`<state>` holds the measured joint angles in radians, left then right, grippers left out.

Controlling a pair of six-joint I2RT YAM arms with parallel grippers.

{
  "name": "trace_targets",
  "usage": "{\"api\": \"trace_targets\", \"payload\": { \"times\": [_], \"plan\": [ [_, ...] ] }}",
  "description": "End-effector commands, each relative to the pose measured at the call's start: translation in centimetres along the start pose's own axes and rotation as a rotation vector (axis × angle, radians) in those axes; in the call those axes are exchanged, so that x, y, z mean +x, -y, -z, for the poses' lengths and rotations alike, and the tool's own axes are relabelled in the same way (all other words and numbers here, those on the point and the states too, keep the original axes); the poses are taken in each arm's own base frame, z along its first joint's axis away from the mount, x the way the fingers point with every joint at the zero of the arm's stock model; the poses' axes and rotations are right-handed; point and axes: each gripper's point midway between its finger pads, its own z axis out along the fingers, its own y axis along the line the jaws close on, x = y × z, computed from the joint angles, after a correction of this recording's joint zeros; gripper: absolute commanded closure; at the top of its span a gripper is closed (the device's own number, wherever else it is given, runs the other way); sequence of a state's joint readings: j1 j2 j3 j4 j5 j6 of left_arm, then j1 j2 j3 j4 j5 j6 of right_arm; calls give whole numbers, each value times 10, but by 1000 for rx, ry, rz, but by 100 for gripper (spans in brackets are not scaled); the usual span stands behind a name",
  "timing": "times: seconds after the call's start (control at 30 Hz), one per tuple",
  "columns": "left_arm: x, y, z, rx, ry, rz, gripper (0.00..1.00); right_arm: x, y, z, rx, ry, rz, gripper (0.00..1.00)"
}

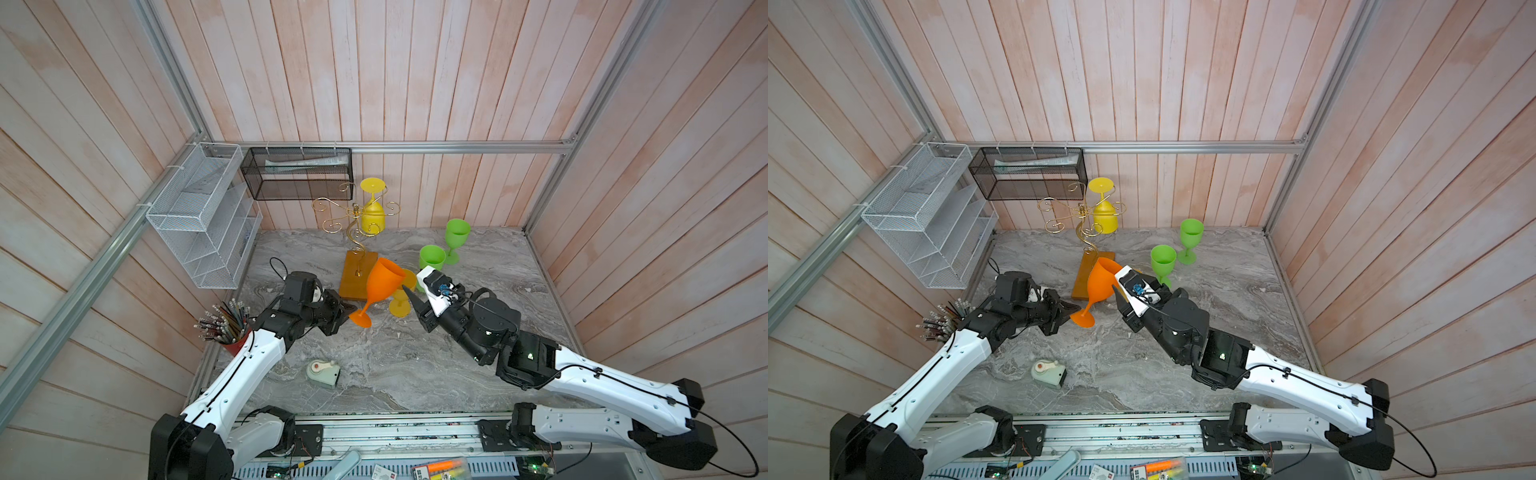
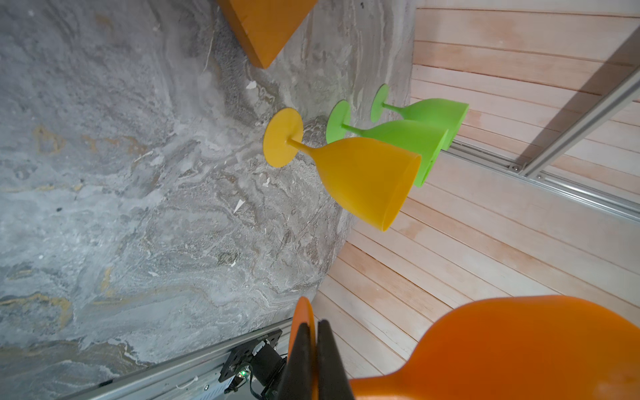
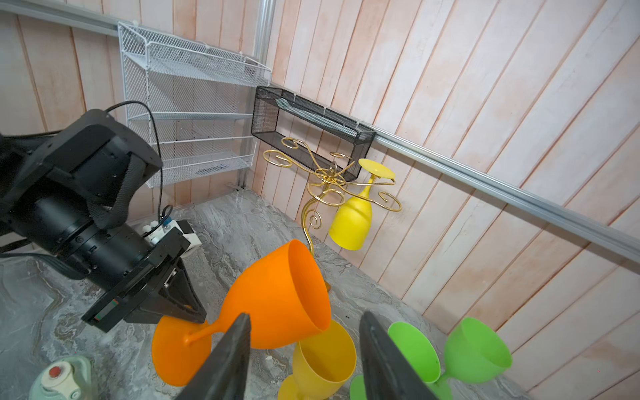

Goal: Take the wine glass off the wine glass rack
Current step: Place the wine glass at the center of the table.

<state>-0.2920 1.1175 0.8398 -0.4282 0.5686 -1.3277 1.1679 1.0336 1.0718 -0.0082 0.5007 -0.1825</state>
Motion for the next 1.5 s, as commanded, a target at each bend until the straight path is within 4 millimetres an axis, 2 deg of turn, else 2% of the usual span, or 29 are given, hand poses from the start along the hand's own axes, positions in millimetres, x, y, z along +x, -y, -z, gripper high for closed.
{"api": "trace_targets", "payload": {
  "times": [0.0, 0.17, 0.33, 0.57, 0.87, 1.17, 1.47],
  "plan": [
    [-9, 8, 0, 70, 30, -122, 100, 0, 5, 2, -39, -43, -121, 49],
    [-10, 7, -10, 151, 1, -201, 100, 3, 10, 0, -58, -83, -176, 50],
    [-8, 12, -12, 238, -2, -307, 100, 5, 6, -5, -99, -125, -225, 52],
    [-5, 26, -8, 285, 2, -463, 100, 14, -10, -14, -178, -199, -298, 56],
    [-11, 27, 0, 269, 94, -605, 100, 25, -29, -27, -235, -278, -366, 61],
    [-22, 25, 5, 252, 184, -654, 100, 33, -46, -33, -291, -317, -430, 65],
    [-30, 37, 16, 277, 268, -687, 100, 37, -54, -37, -309, -327, -455, 70]
  ]
}}
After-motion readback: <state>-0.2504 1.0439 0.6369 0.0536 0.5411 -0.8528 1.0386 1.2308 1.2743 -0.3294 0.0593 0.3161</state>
